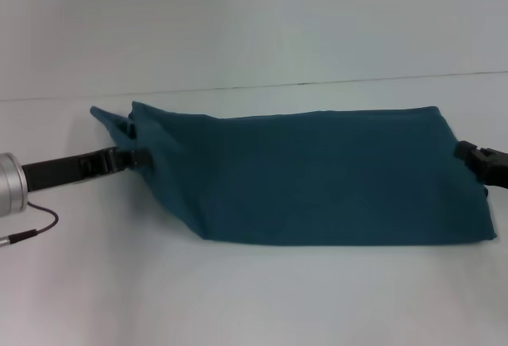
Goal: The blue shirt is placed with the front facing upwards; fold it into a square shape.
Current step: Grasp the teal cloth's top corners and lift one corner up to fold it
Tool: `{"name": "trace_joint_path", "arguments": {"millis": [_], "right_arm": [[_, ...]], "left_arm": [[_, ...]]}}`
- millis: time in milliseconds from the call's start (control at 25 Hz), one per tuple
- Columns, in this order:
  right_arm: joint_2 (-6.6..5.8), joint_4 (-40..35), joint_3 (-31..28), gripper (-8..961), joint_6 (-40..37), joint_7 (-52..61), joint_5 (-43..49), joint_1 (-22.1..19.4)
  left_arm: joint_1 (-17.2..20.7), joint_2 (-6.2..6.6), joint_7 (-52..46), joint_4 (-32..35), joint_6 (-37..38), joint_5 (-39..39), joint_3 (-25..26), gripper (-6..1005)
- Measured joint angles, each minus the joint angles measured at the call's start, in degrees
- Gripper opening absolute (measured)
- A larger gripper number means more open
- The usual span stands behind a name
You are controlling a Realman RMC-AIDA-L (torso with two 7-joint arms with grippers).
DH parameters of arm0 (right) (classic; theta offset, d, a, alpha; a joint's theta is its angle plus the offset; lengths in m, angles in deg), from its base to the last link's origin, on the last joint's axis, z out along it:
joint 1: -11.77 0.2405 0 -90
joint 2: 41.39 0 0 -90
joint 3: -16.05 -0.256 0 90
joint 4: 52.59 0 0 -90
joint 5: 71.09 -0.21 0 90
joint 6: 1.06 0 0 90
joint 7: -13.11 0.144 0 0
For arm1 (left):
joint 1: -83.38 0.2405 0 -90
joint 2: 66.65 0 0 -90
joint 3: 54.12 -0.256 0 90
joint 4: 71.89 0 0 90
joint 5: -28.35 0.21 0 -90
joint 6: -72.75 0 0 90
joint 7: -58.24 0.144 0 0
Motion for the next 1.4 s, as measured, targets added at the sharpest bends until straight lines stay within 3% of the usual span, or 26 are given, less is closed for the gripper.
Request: {"name": "trace_joint_path", "arguments": {"millis": [240,440,760,1000,1400], "right_arm": [[0.54,3.07,0.57,5,3.36,-3.01,-0.14,2.97],[1.33,5.73,1.50,6,6.14,-6.21,0.32,6.45],[1.51,11.30,5.06,6,10.87,-9.31,0.28,12.20],[2.00,15.51,9.50,6,14.10,-10.97,0.15,17.90],[2.59,22.41,17.47,6,18.03,-12.50,0.25,24.59]], "left_arm": [[-0.36,0.31,1.49,0.32,3.35,-1.70,0.51,38],[-1.03,0.92,3.68,0.54,7.29,-5.91,0.97,38],[-4.14,1.62,4.91,0.58,11.39,-10.53,0.49,38],[-6.22,1.93,5.09,0.61,13.33,-11.02,0.38,37],[-6.59,2.57,5.12,0.60,13.70,-11.41,0.38,37]]}}
